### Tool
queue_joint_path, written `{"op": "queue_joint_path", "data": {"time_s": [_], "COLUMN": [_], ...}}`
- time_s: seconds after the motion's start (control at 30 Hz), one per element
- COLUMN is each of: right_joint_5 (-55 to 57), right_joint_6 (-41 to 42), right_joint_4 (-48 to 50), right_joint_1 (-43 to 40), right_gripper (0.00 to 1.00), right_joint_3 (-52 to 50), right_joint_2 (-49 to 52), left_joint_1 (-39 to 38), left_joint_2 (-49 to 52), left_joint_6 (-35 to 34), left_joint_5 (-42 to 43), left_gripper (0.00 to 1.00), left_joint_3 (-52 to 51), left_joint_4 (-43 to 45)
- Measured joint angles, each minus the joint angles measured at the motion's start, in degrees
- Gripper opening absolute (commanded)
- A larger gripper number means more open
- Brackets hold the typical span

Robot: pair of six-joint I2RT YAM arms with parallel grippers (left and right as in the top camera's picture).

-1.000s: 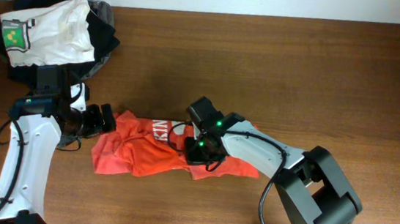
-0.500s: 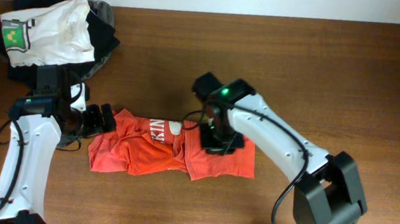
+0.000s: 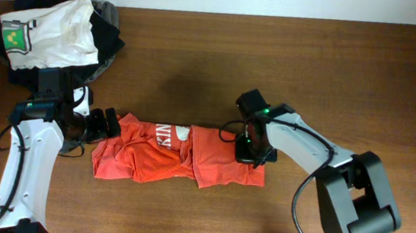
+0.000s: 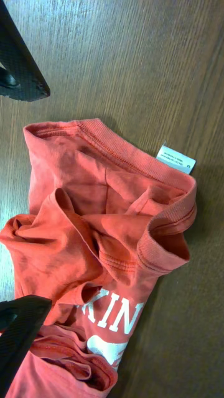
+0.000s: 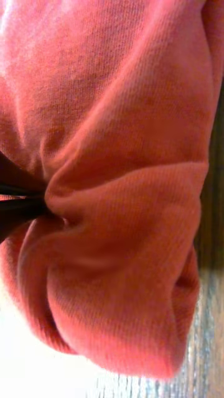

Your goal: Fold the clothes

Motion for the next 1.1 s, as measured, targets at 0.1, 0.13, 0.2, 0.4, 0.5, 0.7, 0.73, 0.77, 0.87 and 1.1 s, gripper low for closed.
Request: {"op": "queue_joint_path", "data": {"time_s": [0.1, 0.13, 0.2, 0.4, 0.5, 0.7, 0.73, 0.77, 0.87, 1.1], "right_joint_5": [-0.6, -0.5, 0.3, 3.8, 3.4, 2.4, 2.2, 2.2, 2.1, 3.6], "right_joint_6": [-0.2, -0.2, -0.2, -1.6, -3.9, -6.8, -7.0, -7.1, -7.3, -7.5], "right_joint_4": [-2.6, -3.8, -6.8, -15.4, -19.3, -27.4, -28.1, -28.6, -30.1, -31.4], "right_joint_1": [-3.5, -5.2, -9.2, -17.1, -17.1, -17.4, -17.6, -18.0, -21.1, -29.9], "right_gripper": [0.04, 0.04, 0.04, 0.60, 0.98, 0.98, 0.98, 0.98, 0.98, 0.98], "right_joint_3": [-0.1, -0.1, 0.4, 5.9, 10.0, 20.7, 23.0, 24.9, 31.2, 33.5], "right_joint_2": [0.0, 0.0, 0.3, 1.7, 1.7, 1.9, 1.9, 1.9, 1.9, 1.9], "left_joint_1": [0.0, 0.0, 0.0, 0.0, 0.0, 0.0, 0.0, 0.0, 0.0, 0.1], "left_joint_2": [0.0, 0.0, 0.0, 0.0, 0.0, 3.7, 5.3, 6.6, 12.0, 20.7], "left_joint_6": [0.0, 0.0, 0.0, 0.1, 1.5, 3.8, 4.6, 5.2, 6.8, 11.0], "left_joint_5": [0.0, 0.0, 0.0, 0.7, 3.6, 13.6, 15.3, 16.7, 20.7, 31.3], "left_gripper": [0.99, 0.99, 0.99, 0.99, 0.99, 0.99, 0.99, 1.00, 0.99, 0.99], "left_joint_3": [0.0, 0.0, 0.0, -0.2, -2.2, -8.3, -8.5, -8.7, -8.7, -7.6], "left_joint_4": [0.0, 0.0, 0.0, 0.2, 2.4, 11.5, 12.5, 13.6, 16.7, 20.1]}}
